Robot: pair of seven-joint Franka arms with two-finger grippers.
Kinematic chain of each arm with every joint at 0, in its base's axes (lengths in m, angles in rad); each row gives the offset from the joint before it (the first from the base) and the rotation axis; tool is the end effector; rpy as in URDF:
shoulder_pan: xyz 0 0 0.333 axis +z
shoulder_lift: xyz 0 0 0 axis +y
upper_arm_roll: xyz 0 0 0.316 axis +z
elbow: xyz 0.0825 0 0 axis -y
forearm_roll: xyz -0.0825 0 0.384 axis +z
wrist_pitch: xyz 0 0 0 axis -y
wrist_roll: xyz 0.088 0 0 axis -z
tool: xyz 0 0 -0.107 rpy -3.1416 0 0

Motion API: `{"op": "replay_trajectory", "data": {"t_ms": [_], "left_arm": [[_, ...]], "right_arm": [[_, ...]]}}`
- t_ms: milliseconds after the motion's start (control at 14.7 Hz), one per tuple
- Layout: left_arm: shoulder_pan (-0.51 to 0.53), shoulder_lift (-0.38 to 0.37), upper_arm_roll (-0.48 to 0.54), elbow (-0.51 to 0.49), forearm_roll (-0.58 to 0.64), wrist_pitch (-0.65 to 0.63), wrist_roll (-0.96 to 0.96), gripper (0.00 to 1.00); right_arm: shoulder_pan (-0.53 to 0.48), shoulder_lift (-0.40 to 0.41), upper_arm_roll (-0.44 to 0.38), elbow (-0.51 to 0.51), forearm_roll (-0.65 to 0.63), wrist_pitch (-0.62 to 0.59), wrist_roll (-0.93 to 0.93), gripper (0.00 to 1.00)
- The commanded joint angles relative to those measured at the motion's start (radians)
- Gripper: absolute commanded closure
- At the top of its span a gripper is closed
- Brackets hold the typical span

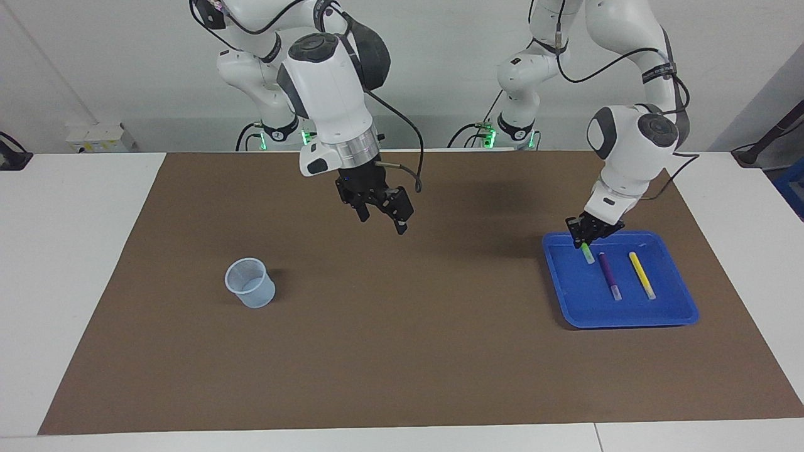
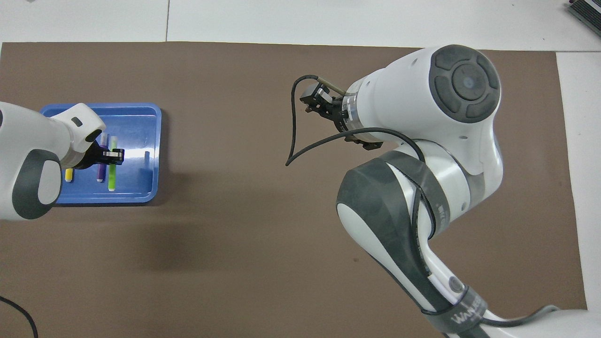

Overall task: Right arm passes pens to left for tray arrangement
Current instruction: 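Lower the green pen into the tray while the right gripper withdraws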

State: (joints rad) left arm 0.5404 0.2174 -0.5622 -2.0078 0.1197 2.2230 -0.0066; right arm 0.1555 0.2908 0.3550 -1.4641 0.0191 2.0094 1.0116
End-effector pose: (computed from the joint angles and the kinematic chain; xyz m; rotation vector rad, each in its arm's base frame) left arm 0.5907 0.0012 0.3671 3.1198 -0.1152 0.0535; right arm 0.5995 0.3013 0.5521 -2.7638 0.7564 -0.1692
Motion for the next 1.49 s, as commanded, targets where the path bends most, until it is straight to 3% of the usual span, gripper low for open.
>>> {"op": "replay_trajectory", "data": {"t_ms": [0, 340, 475, 815, 1426], "left_arm": [[0.001, 0.141, -0.004, 0.128, 0.035, -0.036, 0.010, 1.00], [-0.017, 0.166, -0.005, 0.112, 0.035, -0.031, -0.116, 1.00], [-0.023, 0.163, -0.005, 0.104, 0.035, -0.032, -0.119, 1.00], [-0.019, 0.175, -0.004, 0.089, 0.035, 0.042, -0.124, 1.00], [-0.007, 0.201, -0.004, 0.064, 0.055, 0.121, -0.125, 1.00]], "right_arm": [[-0.031, -0.030, -0.004, -0.004, 0.002, -0.066, -0.184, 0.00], [-0.142, -0.058, -0.007, -0.001, -0.036, -0.139, -0.537, 0.00], [-0.119, -0.085, -0.094, -0.015, -0.031, -0.152, -0.648, 0.00], [-0.116, -0.113, -0.220, -0.025, -0.033, -0.215, -0.853, 0.00], [-0.126, -0.202, -0.311, -0.084, -0.038, -0.305, -1.005, 0.00]]}}
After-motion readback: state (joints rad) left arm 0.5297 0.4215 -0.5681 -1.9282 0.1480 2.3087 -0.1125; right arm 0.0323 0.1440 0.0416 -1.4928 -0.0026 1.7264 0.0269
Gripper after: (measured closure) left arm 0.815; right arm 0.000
